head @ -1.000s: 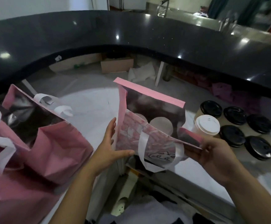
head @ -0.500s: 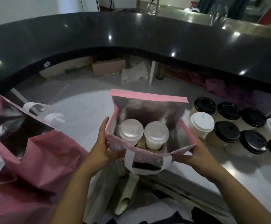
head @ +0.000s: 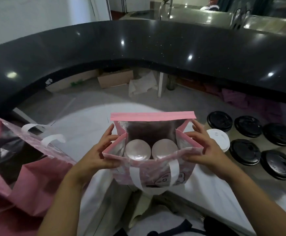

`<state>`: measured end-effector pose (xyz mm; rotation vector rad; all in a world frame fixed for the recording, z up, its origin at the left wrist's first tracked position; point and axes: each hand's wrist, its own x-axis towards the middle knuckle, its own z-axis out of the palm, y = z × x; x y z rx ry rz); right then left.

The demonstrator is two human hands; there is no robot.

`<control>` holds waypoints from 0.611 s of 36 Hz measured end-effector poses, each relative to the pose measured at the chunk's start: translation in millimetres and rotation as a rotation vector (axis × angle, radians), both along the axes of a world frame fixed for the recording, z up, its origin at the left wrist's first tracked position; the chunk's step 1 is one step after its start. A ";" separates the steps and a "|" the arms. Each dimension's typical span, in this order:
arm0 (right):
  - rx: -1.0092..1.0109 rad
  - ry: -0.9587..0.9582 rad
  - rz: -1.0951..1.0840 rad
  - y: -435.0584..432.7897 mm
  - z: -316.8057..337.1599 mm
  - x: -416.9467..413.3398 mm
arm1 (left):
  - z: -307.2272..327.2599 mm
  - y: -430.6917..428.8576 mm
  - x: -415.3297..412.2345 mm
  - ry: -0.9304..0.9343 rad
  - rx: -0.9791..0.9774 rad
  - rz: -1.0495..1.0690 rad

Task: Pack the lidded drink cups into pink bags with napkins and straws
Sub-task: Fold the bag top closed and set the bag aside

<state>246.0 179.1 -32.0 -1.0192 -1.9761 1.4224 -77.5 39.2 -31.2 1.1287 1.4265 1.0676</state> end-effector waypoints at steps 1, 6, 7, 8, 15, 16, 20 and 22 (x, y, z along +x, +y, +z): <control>-0.001 0.024 0.009 4.8 0.9 -0.4 | 1.4 3.4 -2.0 -0.017 0.002 -0.008; -0.027 0.090 0.112 25.1 8.0 -3.8 | 3.8 20.0 -10.4 -0.090 0.009 -0.010; -0.019 0.089 0.149 29.3 9.3 -4.4 | 4.3 23.0 -11.2 -0.082 0.012 -0.008; -0.011 0.084 0.172 33.0 10.6 -5.2 | 4.8 25.9 -11.5 -0.073 0.011 -0.006; -0.115 0.217 0.169 45.3 10.4 -8.8 | 5.8 41.7 -14.0 0.003 -0.027 -0.039; -0.146 0.241 0.132 46.8 8.2 -8.8 | 7.4 43.7 -13.7 0.017 -0.033 -0.040; -0.154 0.302 0.054 50.1 -0.7 -10.4 | 9.3 48.7 -12.0 -0.002 -0.007 -0.011; -0.160 0.338 -0.009 48.6 -0.1 -12.8 | 10.4 50.2 -6.4 -0.024 -0.001 0.052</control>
